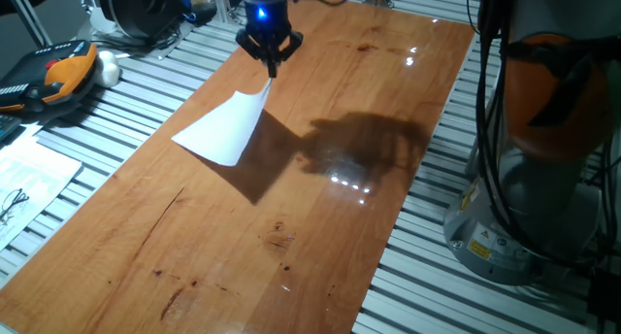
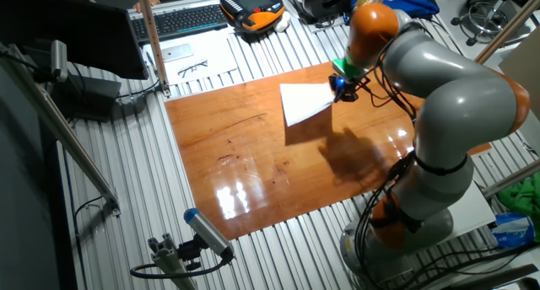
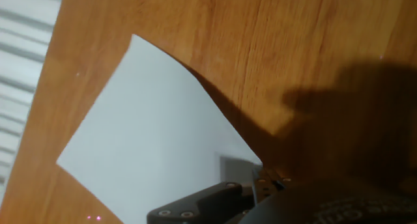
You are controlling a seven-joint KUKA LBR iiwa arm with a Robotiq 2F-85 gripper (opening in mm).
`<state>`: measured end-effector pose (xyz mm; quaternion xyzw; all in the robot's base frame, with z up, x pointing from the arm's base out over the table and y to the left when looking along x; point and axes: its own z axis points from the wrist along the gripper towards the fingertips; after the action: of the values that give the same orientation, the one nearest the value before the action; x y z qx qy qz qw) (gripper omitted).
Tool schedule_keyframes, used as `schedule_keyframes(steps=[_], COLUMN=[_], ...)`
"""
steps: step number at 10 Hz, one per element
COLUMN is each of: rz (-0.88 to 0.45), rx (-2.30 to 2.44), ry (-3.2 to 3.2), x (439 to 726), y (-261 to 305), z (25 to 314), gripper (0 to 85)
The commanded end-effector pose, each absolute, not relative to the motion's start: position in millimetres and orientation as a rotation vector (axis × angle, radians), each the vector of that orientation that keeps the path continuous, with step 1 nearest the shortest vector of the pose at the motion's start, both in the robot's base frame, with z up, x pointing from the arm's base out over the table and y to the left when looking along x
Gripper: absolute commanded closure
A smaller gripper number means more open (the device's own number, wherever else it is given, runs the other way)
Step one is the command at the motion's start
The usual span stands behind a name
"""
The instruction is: Flip over and spread out the paper that is laid flat on the table
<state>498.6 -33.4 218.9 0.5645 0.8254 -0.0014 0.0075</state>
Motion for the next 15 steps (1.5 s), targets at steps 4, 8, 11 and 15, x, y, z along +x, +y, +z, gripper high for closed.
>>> schedule_keyframes(steps=[4,8,11,15], rz=[0.017,-0.013,-0.048,-0.057], rx=[1.268,0.927,0.641,0.514], ry=[2.839,2.970,3.065,3.043], x=[490,475,471,468], y=[-26,-31,-31,-30], z=[239,244,246,248], gripper=[85.0,85.0,85.0,85.0])
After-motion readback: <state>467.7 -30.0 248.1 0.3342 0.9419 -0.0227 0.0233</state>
